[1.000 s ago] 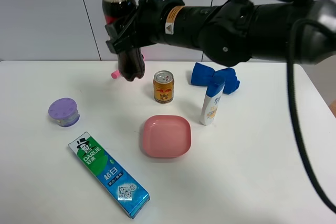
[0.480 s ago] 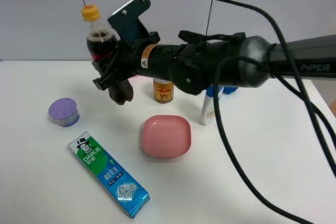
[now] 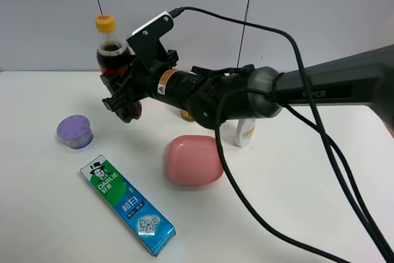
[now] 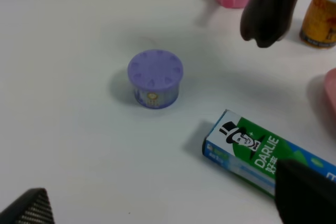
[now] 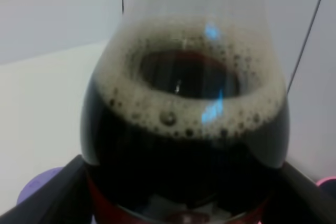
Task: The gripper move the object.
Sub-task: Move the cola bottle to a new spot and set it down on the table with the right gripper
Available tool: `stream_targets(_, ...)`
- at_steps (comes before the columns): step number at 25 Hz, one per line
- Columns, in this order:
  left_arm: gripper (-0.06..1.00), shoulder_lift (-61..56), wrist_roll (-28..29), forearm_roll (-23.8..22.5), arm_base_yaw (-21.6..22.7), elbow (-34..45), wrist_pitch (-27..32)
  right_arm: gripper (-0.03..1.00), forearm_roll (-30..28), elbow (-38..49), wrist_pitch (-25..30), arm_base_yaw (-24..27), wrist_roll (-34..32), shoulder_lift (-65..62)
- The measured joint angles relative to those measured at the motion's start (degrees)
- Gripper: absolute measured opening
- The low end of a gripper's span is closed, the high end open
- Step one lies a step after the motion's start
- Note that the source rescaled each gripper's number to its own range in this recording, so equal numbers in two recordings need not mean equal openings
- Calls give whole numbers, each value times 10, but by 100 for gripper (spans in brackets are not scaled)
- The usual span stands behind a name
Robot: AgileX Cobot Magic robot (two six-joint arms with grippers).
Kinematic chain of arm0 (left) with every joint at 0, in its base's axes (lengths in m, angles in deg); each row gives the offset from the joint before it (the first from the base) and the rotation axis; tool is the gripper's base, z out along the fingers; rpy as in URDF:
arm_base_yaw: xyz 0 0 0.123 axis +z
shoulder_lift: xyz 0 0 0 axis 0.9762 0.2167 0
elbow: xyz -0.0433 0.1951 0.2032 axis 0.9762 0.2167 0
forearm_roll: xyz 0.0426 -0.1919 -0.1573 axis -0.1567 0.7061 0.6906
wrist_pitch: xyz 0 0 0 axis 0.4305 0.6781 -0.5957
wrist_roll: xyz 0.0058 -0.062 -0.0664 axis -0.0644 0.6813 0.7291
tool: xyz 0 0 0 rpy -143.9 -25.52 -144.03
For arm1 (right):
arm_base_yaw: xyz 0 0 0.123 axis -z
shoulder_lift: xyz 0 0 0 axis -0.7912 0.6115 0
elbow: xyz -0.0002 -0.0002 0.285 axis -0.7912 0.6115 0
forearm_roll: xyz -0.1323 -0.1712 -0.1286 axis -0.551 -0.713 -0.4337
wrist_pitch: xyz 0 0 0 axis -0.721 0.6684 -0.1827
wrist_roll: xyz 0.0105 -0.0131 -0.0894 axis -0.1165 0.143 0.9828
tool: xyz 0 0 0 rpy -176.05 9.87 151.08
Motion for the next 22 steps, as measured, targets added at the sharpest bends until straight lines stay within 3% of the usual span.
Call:
stream_targets(14,100,0,0,0,0,0,0,0,-8,0,6,0,-26,65)
stream_targets(22,100,0,0,0,0,0,0,0,-8,-2,-28,0,-28,83)
